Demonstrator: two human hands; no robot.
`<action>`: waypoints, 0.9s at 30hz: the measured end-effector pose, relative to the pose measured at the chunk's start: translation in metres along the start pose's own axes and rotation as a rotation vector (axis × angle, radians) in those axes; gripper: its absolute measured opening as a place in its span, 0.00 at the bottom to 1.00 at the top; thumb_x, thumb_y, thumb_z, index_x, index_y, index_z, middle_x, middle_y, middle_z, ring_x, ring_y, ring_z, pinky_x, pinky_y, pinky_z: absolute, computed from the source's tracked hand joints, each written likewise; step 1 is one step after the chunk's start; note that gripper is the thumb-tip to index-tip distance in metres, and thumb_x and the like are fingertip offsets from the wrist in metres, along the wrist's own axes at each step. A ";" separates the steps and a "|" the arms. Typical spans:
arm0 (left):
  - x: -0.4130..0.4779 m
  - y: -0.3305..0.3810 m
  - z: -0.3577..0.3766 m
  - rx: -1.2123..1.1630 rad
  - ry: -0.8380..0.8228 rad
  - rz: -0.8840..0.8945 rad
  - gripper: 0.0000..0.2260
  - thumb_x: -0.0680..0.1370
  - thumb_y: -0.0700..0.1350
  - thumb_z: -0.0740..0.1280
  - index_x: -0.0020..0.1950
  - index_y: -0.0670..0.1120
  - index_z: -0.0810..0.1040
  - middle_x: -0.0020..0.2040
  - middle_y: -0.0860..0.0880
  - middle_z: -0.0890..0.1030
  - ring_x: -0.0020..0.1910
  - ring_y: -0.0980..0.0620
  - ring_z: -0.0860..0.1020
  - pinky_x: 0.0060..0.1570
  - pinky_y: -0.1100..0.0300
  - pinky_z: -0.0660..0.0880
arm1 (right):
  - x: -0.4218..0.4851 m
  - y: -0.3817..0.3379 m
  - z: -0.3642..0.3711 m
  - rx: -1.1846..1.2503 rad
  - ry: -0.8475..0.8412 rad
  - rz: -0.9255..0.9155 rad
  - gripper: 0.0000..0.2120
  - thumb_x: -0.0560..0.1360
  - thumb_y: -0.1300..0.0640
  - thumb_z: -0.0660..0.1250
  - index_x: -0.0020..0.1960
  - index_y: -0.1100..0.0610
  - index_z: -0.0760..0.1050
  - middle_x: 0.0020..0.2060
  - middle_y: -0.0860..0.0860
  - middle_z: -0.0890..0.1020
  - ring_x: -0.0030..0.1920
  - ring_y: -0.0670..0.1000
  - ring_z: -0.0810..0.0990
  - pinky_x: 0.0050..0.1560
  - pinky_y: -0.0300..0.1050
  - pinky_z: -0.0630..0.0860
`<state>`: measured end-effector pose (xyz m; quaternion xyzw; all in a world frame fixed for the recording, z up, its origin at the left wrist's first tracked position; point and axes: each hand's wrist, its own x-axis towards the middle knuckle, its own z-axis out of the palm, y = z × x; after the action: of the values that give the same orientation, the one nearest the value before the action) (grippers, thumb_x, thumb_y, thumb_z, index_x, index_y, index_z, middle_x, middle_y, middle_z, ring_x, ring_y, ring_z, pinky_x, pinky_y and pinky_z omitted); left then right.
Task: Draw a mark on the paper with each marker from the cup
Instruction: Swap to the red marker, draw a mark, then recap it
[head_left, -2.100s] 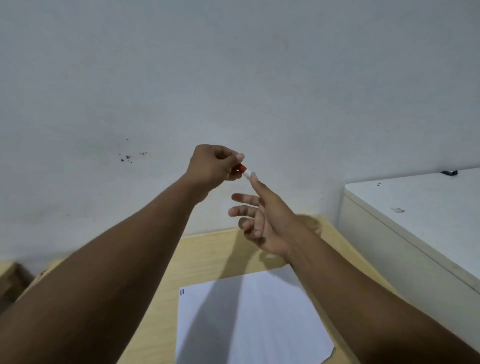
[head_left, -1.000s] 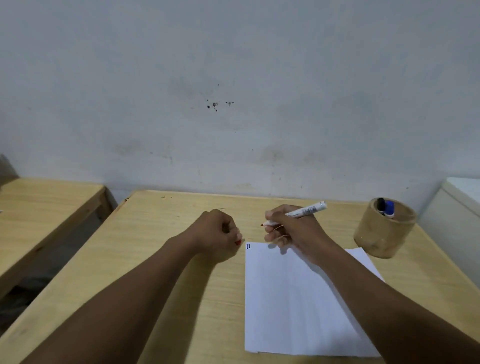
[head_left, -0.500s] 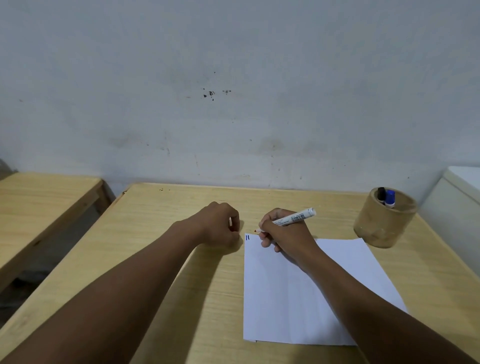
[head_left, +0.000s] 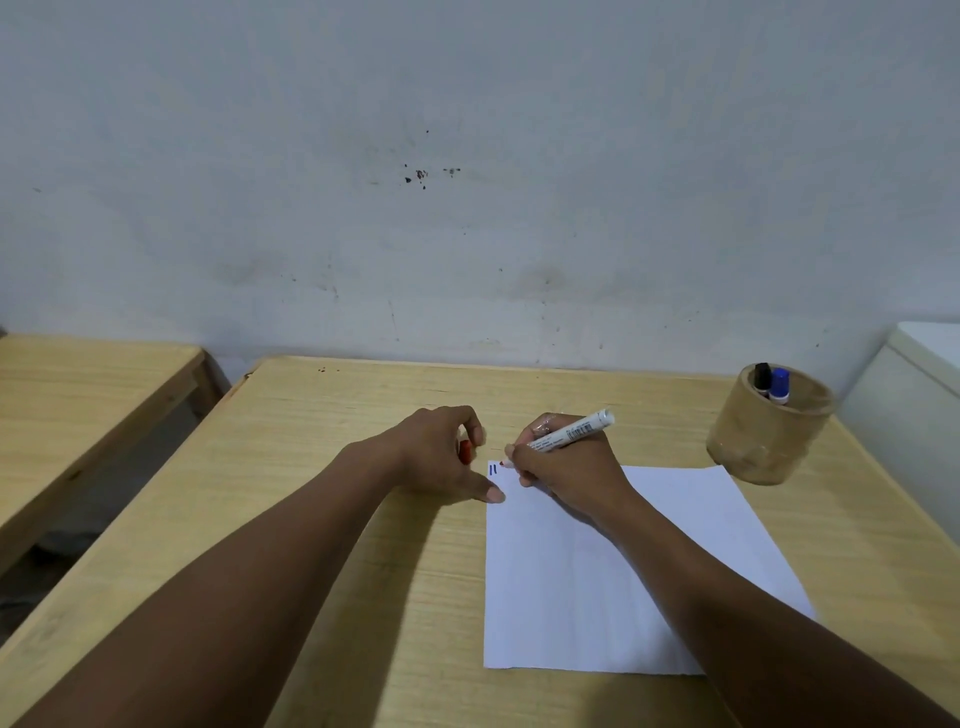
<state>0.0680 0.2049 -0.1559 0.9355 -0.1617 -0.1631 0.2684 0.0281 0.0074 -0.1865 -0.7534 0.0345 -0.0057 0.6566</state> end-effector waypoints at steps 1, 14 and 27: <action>0.000 0.000 0.000 -0.001 -0.001 -0.001 0.30 0.58 0.63 0.83 0.53 0.55 0.75 0.45 0.55 0.82 0.44 0.55 0.80 0.45 0.59 0.77 | 0.000 0.001 0.000 -0.009 0.002 -0.008 0.10 0.66 0.60 0.77 0.42 0.65 0.81 0.34 0.58 0.85 0.36 0.59 0.85 0.44 0.57 0.84; 0.002 0.001 0.001 -0.006 0.011 -0.028 0.31 0.56 0.62 0.84 0.52 0.55 0.75 0.46 0.55 0.83 0.44 0.55 0.80 0.46 0.59 0.78 | -0.002 -0.003 -0.001 0.004 -0.056 0.006 0.05 0.64 0.66 0.76 0.36 0.62 0.80 0.34 0.58 0.83 0.35 0.57 0.82 0.40 0.52 0.80; 0.006 0.006 -0.028 -0.511 0.146 0.068 0.07 0.77 0.43 0.75 0.47 0.39 0.84 0.35 0.49 0.84 0.35 0.51 0.81 0.39 0.61 0.77 | -0.001 -0.064 -0.029 0.334 0.123 0.011 0.06 0.75 0.61 0.75 0.45 0.57 0.77 0.31 0.54 0.82 0.24 0.47 0.76 0.21 0.36 0.64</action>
<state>0.0832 0.2103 -0.1315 0.8408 -0.1267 -0.1217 0.5121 0.0288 -0.0124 -0.1188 -0.6318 0.0773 -0.0541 0.7694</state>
